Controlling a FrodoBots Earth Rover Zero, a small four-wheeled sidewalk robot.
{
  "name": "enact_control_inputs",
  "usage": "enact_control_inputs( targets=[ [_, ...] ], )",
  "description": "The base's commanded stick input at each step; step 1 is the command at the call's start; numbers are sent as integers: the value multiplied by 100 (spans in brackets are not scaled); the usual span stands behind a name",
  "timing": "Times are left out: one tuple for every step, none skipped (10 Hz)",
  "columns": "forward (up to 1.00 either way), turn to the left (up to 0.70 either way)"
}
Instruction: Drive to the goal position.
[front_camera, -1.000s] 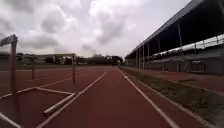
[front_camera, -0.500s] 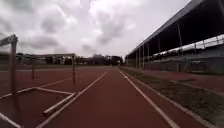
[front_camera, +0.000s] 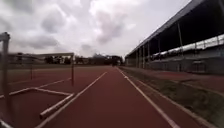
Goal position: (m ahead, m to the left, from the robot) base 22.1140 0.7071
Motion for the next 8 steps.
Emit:
enact_control_inputs(
  targets=[
    [70, 0],
    [70, 0],
    [70, 0],
    [70, 0],
    [70, 0],
    [70, 0],
    [70, 0],
    [70, 0]
  ],
)
